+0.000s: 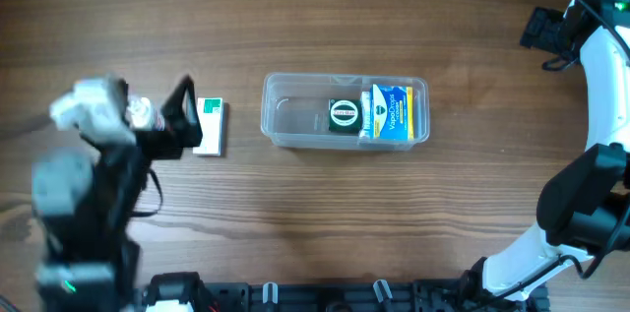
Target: Pack container
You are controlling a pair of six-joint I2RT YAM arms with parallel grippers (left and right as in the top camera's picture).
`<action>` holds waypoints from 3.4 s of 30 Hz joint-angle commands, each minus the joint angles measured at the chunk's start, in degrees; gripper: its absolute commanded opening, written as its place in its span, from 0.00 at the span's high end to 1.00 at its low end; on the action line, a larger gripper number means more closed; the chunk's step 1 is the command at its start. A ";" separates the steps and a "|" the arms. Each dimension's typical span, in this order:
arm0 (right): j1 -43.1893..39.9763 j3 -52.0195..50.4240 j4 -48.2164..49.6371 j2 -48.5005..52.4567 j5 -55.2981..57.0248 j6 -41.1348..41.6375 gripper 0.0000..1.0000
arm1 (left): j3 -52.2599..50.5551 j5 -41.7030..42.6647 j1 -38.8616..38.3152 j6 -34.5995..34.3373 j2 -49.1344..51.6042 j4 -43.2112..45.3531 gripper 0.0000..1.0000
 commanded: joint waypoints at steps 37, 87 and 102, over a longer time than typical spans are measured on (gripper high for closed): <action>-0.13 -0.24 0.04 0.55 -0.24 1.01 0.00 | 30.82 -6.69 -3.08 10.32 77.50 -37.51 0.00; -0.13 -0.24 0.90 0.55 -0.24 0.98 0.00 | 33.44 -6.69 -3.10 9.84 79.84 -38.45 0.64; -0.13 -0.24 0.90 0.55 -0.24 1.01 0.00 | 58.77 -2.36 -17.00 2.56 73.29 -50.27 0.59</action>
